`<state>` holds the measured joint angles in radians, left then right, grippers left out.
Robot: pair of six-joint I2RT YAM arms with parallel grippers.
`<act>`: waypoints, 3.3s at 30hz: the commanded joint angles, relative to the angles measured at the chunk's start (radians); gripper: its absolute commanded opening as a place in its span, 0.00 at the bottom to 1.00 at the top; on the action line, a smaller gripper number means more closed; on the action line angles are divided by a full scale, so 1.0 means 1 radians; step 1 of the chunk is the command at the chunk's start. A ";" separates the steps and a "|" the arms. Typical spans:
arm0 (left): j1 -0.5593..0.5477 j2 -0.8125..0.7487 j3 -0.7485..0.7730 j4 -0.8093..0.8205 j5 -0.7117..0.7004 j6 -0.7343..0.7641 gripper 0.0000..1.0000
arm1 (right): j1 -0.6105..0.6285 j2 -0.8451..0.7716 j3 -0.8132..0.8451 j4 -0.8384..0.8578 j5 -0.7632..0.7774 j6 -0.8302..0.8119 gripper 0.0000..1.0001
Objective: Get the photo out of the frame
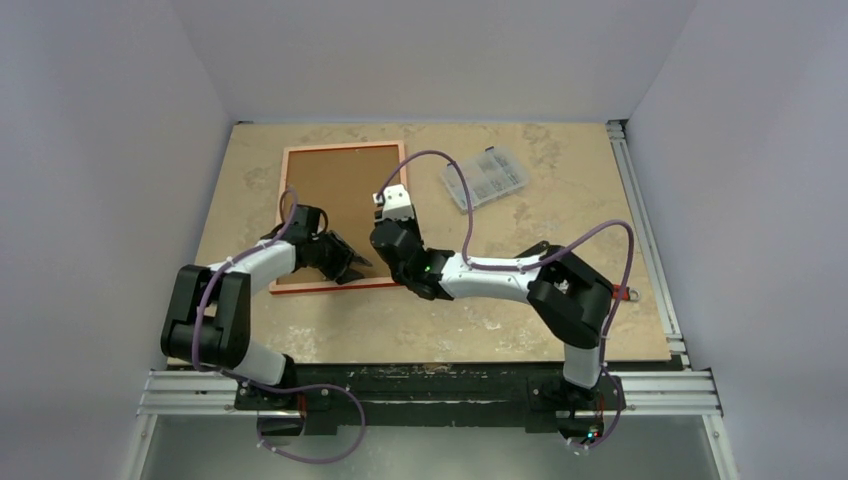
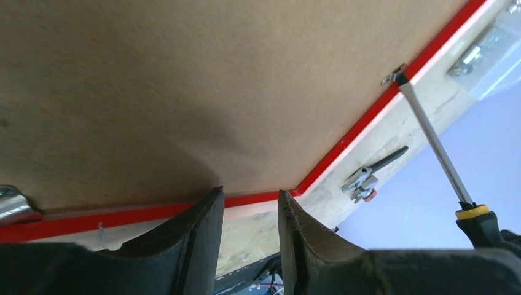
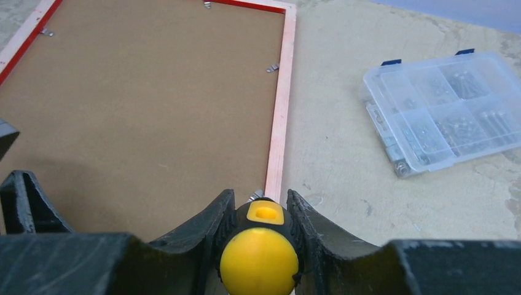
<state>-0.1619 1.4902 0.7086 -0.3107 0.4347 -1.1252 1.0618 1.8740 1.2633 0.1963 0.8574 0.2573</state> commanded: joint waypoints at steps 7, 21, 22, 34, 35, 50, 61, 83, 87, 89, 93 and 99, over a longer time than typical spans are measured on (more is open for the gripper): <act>0.013 0.035 -0.033 -0.047 -0.049 -0.002 0.36 | 0.026 0.057 -0.073 0.424 0.113 -0.126 0.00; 0.013 0.013 0.000 -0.009 -0.003 0.059 0.39 | 0.038 -0.130 -0.038 -0.006 0.047 -0.016 0.00; 0.013 0.020 -0.001 -0.006 0.002 0.059 0.40 | 0.038 -0.134 -0.051 0.010 0.014 -0.011 0.00; 0.013 0.034 -0.009 0.012 0.014 0.059 0.40 | 0.003 -0.078 -0.049 -0.019 -0.048 0.072 0.00; 0.013 0.034 -0.009 0.012 0.015 0.059 0.40 | 0.000 -0.070 -0.047 -0.020 -0.049 0.072 0.00; 0.016 0.041 -0.008 0.022 0.023 0.056 0.39 | -0.026 -0.082 -0.068 -0.020 -0.085 0.138 0.00; 0.018 0.038 -0.009 0.029 0.025 0.051 0.40 | -0.025 -0.161 -0.071 -0.135 -0.069 0.158 0.00; 0.018 0.033 -0.017 0.039 0.029 0.048 0.40 | -0.052 -0.108 -0.097 -0.081 -0.088 0.230 0.00; 0.018 0.033 -0.018 0.043 0.031 0.047 0.40 | -0.061 -0.094 -0.106 -0.059 -0.102 0.243 0.00; 0.018 0.033 -0.018 0.042 0.032 0.047 0.40 | -0.063 -0.096 -0.113 -0.056 -0.114 0.254 0.00; 0.019 0.037 -0.018 0.044 0.032 0.045 0.40 | -0.075 -0.133 -0.150 -0.038 -0.180 0.292 0.00; 0.018 0.039 -0.018 0.047 0.032 0.044 0.40 | -0.079 -0.180 -0.176 -0.035 -0.214 0.305 0.00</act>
<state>-0.1497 1.5185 0.7052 -0.2672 0.4610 -1.0889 0.9874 1.7599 1.0958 0.1463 0.6632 0.5362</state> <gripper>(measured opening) 0.396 0.318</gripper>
